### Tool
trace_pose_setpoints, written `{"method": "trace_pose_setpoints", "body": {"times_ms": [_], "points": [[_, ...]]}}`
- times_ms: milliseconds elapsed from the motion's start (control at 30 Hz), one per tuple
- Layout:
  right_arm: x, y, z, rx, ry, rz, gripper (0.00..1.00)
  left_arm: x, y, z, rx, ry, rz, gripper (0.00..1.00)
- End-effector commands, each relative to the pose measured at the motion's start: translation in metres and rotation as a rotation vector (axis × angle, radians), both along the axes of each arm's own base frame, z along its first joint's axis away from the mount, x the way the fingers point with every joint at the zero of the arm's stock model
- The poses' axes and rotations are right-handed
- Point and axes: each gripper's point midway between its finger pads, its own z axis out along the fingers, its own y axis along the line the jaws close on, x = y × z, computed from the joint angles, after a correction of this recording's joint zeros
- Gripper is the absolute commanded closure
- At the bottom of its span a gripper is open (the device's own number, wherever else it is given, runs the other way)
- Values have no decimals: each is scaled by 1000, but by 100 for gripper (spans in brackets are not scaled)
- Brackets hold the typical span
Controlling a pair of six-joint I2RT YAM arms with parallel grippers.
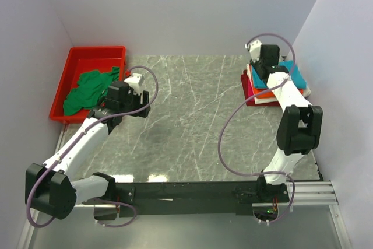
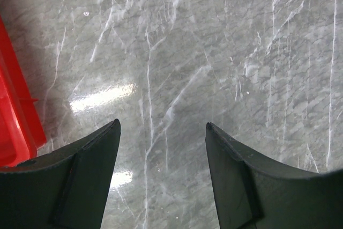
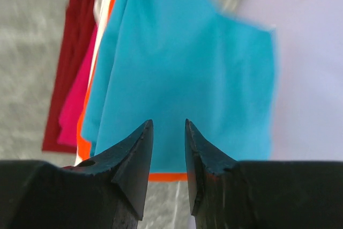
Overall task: Fold and stack the t-shirts
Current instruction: Reset both grippers
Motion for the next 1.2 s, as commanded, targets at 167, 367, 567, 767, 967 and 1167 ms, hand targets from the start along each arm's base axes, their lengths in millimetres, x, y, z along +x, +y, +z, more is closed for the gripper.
{"method": "trace_pose_setpoints", "body": {"times_ms": [167, 367, 567, 767, 967, 1167], "points": [[-22, -2, -85, 0, 221, 44, 69, 1, -4, 16, -11, -58, -22, 29], [-28, -1, -68, 17, 168, 33, 70, 2, -3, 17, -8, -61, -15, 29], [-34, 23, 6, 138, 45, 100, 67, 3, 2, 30, -14, -113, 18, 28], [-71, 69, 60, 334, -71, 271, 53, 1, 18, 60, -65, -236, 113, 7], [-120, 111, 87, 498, -171, 450, 40, -5, 36, 97, -173, -383, 188, 1], [-146, 121, 108, 664, -351, 410, 9, -8, 52, 116, -215, -457, 228, 1]]}}
